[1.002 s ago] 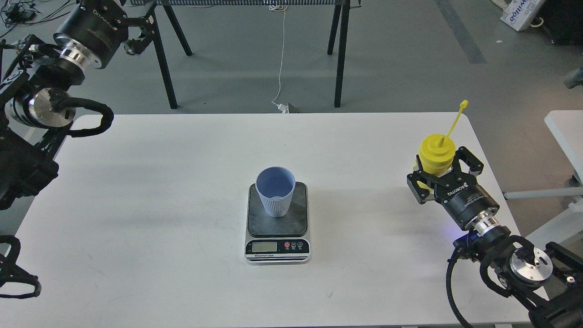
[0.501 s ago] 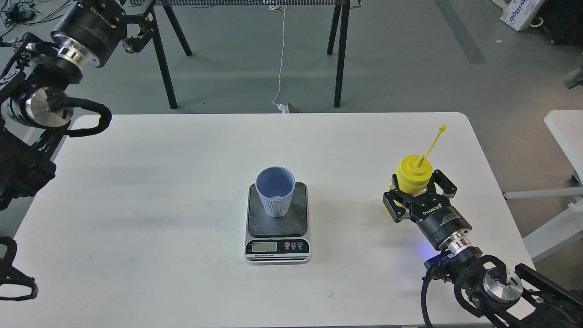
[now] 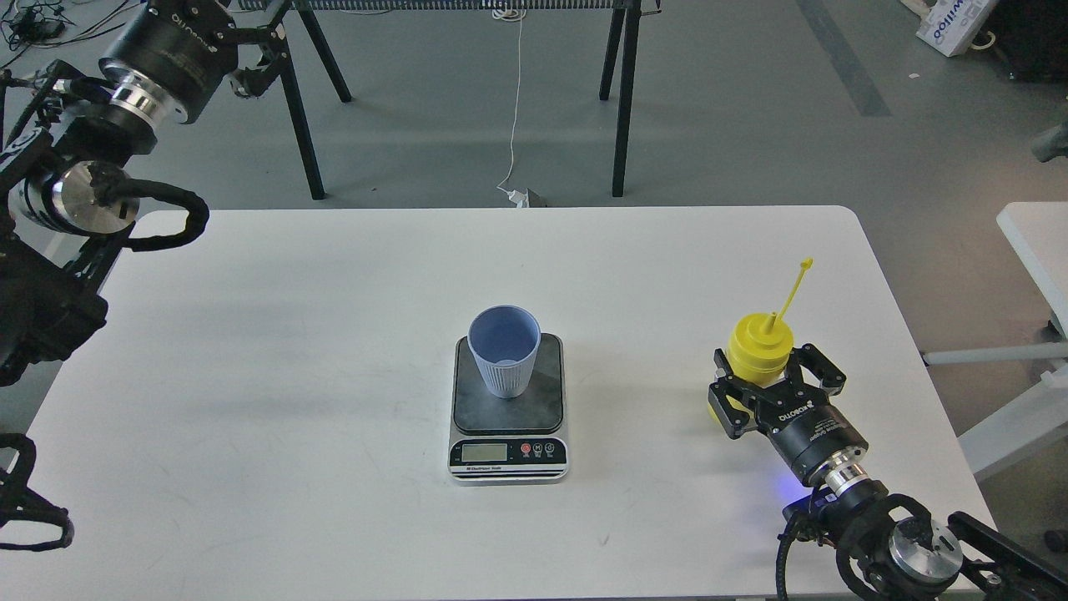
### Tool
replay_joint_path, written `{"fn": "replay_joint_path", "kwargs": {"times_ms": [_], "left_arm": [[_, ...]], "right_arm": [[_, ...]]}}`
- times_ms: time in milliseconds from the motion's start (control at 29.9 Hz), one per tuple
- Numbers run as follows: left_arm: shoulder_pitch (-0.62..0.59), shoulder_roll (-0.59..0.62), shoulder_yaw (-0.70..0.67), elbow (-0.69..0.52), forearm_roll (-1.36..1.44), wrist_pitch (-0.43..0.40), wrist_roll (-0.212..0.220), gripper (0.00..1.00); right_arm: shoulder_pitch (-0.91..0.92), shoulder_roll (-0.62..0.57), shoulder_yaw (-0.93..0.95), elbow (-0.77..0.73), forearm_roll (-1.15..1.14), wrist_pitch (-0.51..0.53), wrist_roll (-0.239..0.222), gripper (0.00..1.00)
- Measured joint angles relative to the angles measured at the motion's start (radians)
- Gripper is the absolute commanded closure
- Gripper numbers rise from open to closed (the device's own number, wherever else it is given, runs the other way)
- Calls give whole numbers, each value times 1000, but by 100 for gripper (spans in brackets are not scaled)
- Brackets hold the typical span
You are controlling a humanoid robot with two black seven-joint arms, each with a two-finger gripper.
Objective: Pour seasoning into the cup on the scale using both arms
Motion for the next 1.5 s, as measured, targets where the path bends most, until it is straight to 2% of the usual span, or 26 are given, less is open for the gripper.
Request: {"fn": "replay_joint_path", "kwargs": {"times_ms": [100,234,501,735,902,1135,1503], "left_arm": [[0,0,-1,0,0,0,0,0],[0,0,-2,0,0,0,0,0],[0,4,-4,0,0,0,0,0],[0,0,-4,0,0,3,0,0],[-1,5,-5,-1,0,1,-1,0],[-3,1,-5,0,0,1,0,0],[14,-9,-45,16,-6,-4,4,0]], "right_arm": [[-6,-3,0,2,0,0,0,9],[-38,-15,0,18,-1,0,0,4],[-169,-132,20,139,-6,0,6,3],[-274,-220,56,154,-6,0,7,3],[-282,-318,107,174,-10,0,9,1],[-79,-357,177,107,-51,0,8,1],[346,-345,155,-171,-196,0,-4,1]]}}
